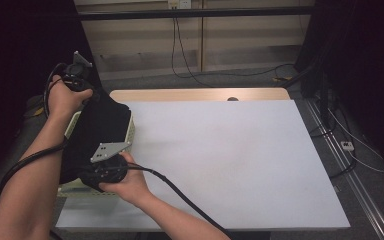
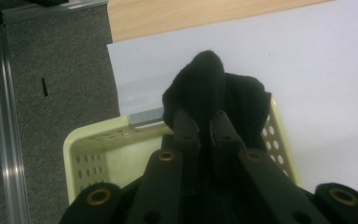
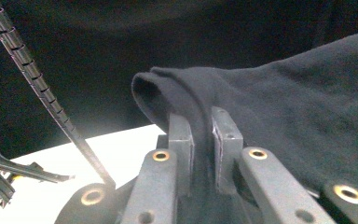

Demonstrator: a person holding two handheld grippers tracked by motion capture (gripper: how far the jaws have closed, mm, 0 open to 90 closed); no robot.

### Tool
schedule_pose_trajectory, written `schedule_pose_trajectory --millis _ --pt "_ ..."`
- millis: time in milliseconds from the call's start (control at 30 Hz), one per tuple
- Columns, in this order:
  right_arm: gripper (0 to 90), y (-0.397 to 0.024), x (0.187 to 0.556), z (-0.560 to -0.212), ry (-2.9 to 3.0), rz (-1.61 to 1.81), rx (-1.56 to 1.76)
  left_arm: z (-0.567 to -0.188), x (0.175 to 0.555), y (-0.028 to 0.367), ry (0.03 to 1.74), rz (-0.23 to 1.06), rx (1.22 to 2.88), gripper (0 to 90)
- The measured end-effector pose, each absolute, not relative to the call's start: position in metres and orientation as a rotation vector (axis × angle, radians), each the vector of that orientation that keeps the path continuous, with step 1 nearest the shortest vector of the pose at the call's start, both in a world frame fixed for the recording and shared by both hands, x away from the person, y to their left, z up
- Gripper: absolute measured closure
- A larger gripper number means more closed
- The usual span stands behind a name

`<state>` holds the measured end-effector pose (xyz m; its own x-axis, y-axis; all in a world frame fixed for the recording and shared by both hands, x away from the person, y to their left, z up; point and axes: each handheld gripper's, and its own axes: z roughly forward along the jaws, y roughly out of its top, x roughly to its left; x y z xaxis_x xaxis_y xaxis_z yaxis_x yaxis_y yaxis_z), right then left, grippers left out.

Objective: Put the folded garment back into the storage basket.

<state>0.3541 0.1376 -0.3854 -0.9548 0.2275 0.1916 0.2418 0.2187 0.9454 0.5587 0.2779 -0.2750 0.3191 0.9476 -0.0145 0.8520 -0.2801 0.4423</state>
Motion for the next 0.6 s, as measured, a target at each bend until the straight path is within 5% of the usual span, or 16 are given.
schedule_pose_trajectory --millis 600 --pt "81.1 0.1404 0.355 -0.3893 -2.443 -1.889 -0.464 -0.2832 0.5591 0.2809 1.616 0.351 2.209 84.2"
